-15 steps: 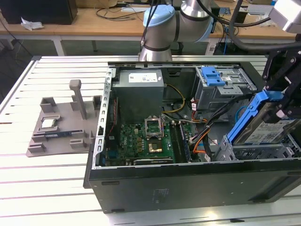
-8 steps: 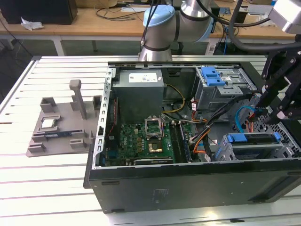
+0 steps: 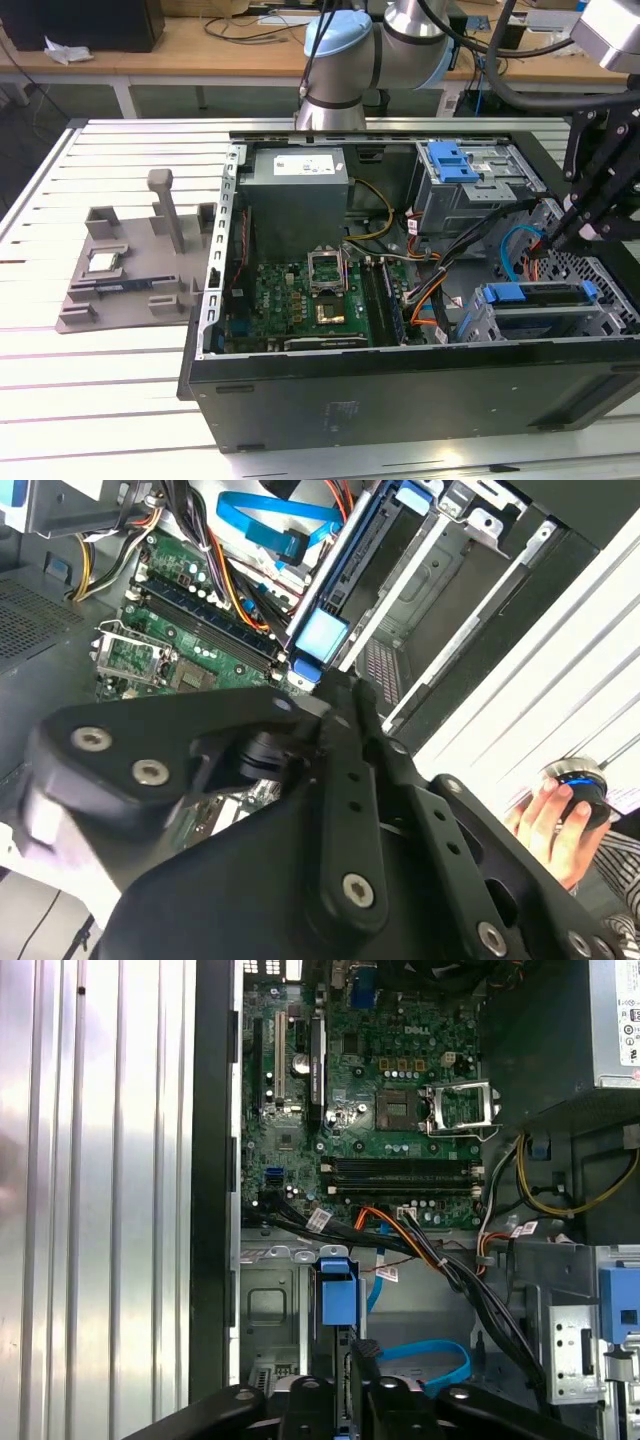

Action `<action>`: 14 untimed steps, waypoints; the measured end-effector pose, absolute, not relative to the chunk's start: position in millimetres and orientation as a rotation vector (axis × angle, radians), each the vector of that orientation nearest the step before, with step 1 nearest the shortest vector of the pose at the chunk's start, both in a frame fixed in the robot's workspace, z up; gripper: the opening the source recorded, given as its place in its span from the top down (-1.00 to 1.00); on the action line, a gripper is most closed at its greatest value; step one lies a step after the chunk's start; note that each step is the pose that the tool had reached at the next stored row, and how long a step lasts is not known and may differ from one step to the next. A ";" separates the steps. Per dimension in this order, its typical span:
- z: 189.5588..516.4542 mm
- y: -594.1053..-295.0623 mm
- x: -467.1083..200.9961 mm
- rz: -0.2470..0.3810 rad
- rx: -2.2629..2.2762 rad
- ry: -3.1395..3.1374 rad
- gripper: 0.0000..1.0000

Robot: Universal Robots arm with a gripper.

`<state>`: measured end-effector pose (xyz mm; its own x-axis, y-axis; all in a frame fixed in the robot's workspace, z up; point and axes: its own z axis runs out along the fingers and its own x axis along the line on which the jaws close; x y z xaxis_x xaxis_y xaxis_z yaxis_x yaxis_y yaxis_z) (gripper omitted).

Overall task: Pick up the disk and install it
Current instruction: 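Insert the disk into the insertion slot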

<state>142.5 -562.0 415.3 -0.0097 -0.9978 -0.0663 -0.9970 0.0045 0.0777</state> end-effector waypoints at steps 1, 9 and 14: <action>415.2 -562.0 142.6 -0.160 2.205 -2.221 0.65; 414.5 -561.2 144.5 -0.160 2.205 -2.221 0.79; 413.5 -558.0 158.9 -0.158 2.203 -2.218 0.79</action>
<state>158.9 -558.0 413.5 -0.0093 -0.9979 -0.0633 -0.9968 0.0042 0.0793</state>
